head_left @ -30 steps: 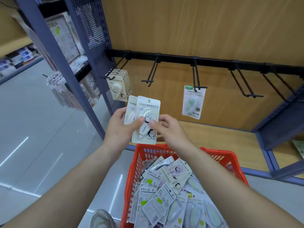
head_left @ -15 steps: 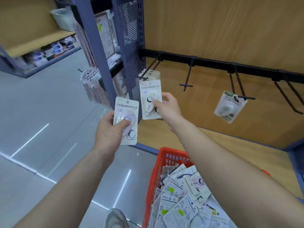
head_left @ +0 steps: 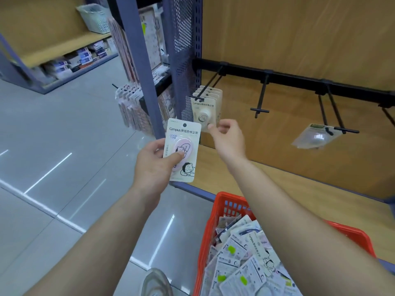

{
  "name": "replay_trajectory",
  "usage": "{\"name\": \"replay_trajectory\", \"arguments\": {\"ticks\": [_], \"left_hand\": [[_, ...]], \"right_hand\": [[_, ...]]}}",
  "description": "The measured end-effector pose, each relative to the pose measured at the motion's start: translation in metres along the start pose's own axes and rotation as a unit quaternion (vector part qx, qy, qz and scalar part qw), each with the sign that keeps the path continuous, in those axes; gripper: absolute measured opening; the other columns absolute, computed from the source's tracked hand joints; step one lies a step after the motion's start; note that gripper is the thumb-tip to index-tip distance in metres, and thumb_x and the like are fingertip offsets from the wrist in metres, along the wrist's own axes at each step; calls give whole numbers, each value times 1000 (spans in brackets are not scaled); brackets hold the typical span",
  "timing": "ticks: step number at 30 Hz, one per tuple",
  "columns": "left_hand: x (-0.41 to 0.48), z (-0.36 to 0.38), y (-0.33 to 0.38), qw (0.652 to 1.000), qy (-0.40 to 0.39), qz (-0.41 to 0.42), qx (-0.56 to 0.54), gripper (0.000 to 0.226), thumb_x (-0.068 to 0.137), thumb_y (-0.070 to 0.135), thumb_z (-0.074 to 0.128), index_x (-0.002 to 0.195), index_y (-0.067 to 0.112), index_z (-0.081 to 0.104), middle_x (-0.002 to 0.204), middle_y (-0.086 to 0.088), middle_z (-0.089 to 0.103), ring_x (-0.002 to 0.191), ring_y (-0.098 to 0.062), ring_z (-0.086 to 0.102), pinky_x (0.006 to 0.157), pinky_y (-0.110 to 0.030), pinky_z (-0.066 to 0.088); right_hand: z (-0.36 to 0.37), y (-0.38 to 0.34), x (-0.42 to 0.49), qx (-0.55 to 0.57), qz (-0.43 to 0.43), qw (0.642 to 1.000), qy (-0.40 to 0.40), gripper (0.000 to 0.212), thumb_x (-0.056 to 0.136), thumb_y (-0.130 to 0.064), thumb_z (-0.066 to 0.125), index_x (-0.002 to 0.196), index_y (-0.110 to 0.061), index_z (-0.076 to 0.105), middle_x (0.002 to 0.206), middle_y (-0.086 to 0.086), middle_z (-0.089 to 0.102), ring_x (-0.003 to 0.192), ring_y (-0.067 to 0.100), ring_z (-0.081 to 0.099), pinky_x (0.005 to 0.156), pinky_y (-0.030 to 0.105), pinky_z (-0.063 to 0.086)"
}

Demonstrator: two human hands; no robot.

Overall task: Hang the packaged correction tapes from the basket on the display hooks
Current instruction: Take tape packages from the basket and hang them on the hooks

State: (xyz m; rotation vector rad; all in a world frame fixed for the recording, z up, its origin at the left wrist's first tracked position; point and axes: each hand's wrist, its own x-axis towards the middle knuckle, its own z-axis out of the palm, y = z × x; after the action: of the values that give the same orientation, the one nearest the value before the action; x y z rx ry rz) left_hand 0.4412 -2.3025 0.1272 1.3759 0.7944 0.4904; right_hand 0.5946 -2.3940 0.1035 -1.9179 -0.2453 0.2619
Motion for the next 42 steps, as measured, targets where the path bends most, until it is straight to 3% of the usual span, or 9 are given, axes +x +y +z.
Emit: {"name": "replay_trajectory", "arguments": {"ticks": [3, 5, 9, 12, 17, 23, 32, 38, 42], "left_hand": [[0, 5, -2, 999, -24, 13, 18, 33, 90, 2, 73, 122, 11, 66, 98, -3, 80, 77, -16, 77, 57, -23, 56], [-1, 10, -4, 998, -53, 30, 33, 33, 92, 3, 71, 123, 14, 68, 103, -3, 79, 86, -17, 77, 65, -26, 58], [-2, 21, -4, 980, -92, 101, 144, 38, 93, 11, 71, 129, 20, 68, 111, 5, 77, 101, -14, 73, 88, -32, 58], [-4, 29, -1, 954, -83, 122, 260, 48, 91, 24, 74, 137, 23, 60, 117, 10, 68, 102, -11, 68, 89, -29, 53], [-9, 38, 0, 935, -106, 132, 312, 31, 90, 33, 75, 120, 29, 67, 112, 10, 71, 99, -8, 68, 89, -33, 55], [-12, 48, -1, 922, -130, 130, 340, 22, 90, 32, 74, 112, 31, 68, 98, 18, 67, 91, -3, 65, 72, -27, 49], [-13, 57, -6, 899, -159, 140, 384, 25, 92, 32, 69, 116, 30, 67, 112, 15, 66, 91, 0, 63, 78, -31, 56], [-12, 63, -13, 883, -177, 141, 411, 28, 92, 34, 69, 119, 27, 66, 112, 12, 66, 93, -10, 64, 83, -32, 54], [-18, 78, -30, 856, -209, 144, 450, 30, 92, 32, 69, 121, 23, 66, 112, 9, 67, 97, -16, 63, 83, -27, 47]], "right_hand": [[-10, 6, -41, 153, 26, 974, -167, 15, 100, -29, 62, 108, -16, 66, 98, 4, 75, 81, 18, 72, 81, 41, 56], [-12, 14, -56, 169, 4, 966, -195, 12, 98, -21, 66, 107, -13, 66, 94, 4, 77, 79, 17, 74, 77, 41, 60], [-30, 20, -57, 179, -7, 977, -119, 12, 95, -15, 70, 106, -15, 65, 100, 6, 77, 87, 20, 75, 70, 35, 60], [-60, 26, -44, 127, -13, 992, -24, 9, 95, -18, 70, 101, -21, 64, 100, 4, 76, 94, 23, 73, 83, 42, 59], [-93, 37, -21, 90, 3, 995, 35, 10, 95, -20, 68, 97, -29, 63, 99, 5, 76, 97, 29, 72, 91, 54, 56], [-97, 45, -11, 75, 5, 997, 31, 9, 95, -23, 65, 99, -31, 63, 99, 3, 76, 97, 27, 71, 90, 50, 55], [-92, 51, 16, 79, 21, 995, 59, 8, 94, -30, 67, 98, -25, 62, 94, 4, 73, 90, 26, 71, 84, 46, 57], [-105, 68, 13, -115, 55, 991, 38, 47, 95, -42, 66, 131, -14, 54, 113, -2, 60, 104, 19, 58, 88, 33, 47], [-129, 101, -35, -158, 56, 986, -8, 44, 94, -41, 68, 127, -15, 57, 109, -3, 61, 103, 18, 60, 89, 34, 48]]}}
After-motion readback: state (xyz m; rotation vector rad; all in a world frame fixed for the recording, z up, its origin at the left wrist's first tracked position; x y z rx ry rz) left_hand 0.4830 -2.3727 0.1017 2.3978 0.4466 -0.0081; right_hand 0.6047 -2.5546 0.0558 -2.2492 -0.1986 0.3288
